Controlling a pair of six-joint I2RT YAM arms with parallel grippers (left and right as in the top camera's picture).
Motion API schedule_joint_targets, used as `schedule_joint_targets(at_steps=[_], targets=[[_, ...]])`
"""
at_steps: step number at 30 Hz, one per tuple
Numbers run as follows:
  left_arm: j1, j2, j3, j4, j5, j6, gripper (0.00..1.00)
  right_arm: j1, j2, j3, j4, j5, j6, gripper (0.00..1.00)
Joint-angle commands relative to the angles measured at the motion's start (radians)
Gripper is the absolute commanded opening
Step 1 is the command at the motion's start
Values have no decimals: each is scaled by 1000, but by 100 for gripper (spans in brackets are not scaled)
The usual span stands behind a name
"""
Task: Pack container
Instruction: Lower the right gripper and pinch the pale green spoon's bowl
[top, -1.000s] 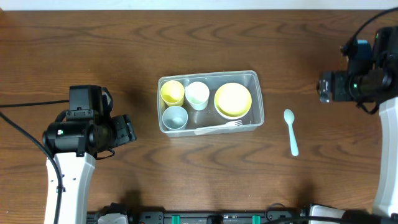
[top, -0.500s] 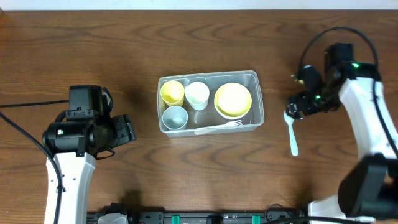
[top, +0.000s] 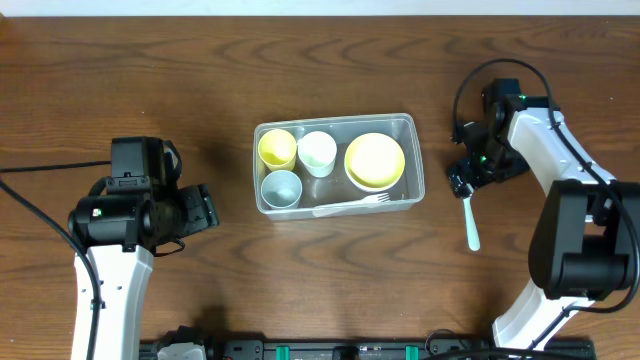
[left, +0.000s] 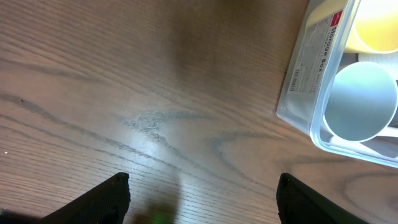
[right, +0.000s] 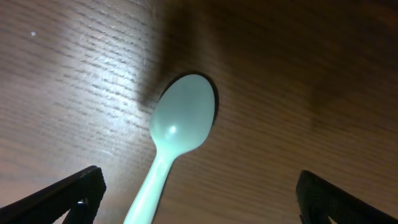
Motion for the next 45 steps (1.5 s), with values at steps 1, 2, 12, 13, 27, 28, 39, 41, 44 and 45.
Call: schedule_joint_targets(at_steps=[1,2,12,13,27,28,39,41,44,45], targets=[[3,-7,8,-2,-11,-2,76,8,37,-5,9,23,28,99],[3,-7,8,-2,-11,-2,76,8,46,-5,12,24,37,99],[3,-7,8,-2,-11,-2,76,16,84,-5,55,23,110,98],[3,-7,8,-2,-11,-2,76,19,84,-5,56,21,111,98],[3,-7,8,-3,-11,-2,76,41,85,-39,98,-22,128,98],[3,-7,8,-3,-11,-2,76,40,85,-44,99,-22,128,98],[3,-7,8,-3,-11,-2,76,40,85,-108,120,-22,128,98],[3,-7,8,-3,-11,-2,76,40,85,-108,119,-23,128,95],[3,-7,8,-3,-11,-2,76,40,85,-108,119,-27,128,83],[3,-7,8,-3,-11,-2,76,40,85,-108,119,-32,129,81]])
